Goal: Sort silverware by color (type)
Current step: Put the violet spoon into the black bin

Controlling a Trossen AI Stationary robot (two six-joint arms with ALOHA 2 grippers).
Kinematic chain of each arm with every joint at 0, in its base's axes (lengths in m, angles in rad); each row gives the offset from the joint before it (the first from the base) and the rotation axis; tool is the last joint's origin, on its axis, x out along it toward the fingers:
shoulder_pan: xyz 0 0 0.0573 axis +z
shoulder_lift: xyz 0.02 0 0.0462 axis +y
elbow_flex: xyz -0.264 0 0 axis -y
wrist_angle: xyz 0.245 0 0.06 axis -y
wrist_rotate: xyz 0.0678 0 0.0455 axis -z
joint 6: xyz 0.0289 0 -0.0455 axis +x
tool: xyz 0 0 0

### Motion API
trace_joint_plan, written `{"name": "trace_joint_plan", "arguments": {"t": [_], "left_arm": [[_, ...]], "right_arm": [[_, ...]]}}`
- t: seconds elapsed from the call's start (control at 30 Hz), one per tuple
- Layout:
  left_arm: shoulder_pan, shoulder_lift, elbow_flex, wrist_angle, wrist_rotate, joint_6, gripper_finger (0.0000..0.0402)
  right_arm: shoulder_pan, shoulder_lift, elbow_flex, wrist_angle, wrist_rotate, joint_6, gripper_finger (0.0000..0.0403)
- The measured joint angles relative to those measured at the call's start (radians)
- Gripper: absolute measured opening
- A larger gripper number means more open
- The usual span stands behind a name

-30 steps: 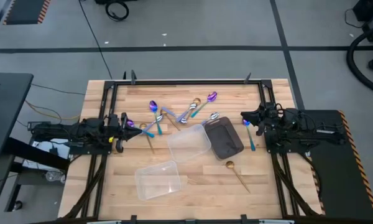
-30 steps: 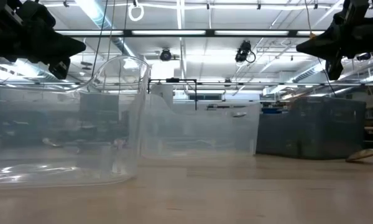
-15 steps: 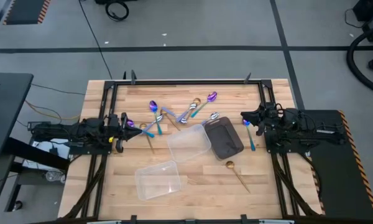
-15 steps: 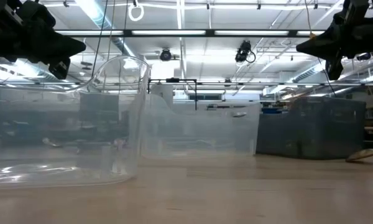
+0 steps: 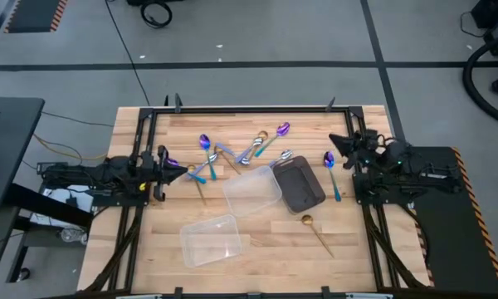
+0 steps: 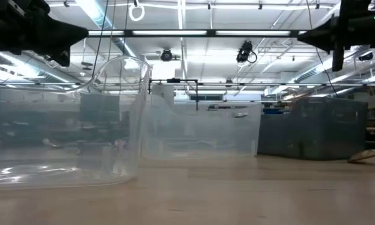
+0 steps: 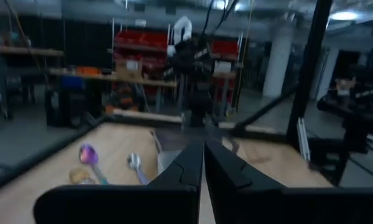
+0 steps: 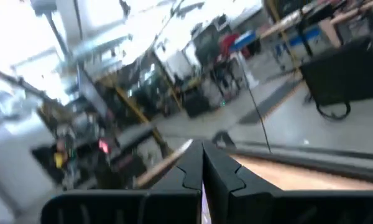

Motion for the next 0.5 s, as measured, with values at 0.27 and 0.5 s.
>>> {"name": "trace_joint_plan", "arguments": {"t": [0.27,0.5], "left_arm": [[0.000,0.000,0.000,0.290,-0.081,0.291,0.0025],[0.000,0.008,-0.001,0.269,-0.109,0.351,0.0025]], "right_arm": [[0.000,0.000,0.000,0.151,-0.023,-0.005,0.0010],[0.000,0.034,0.000,0.054,-0.125,-0.001,0.0010]]}}
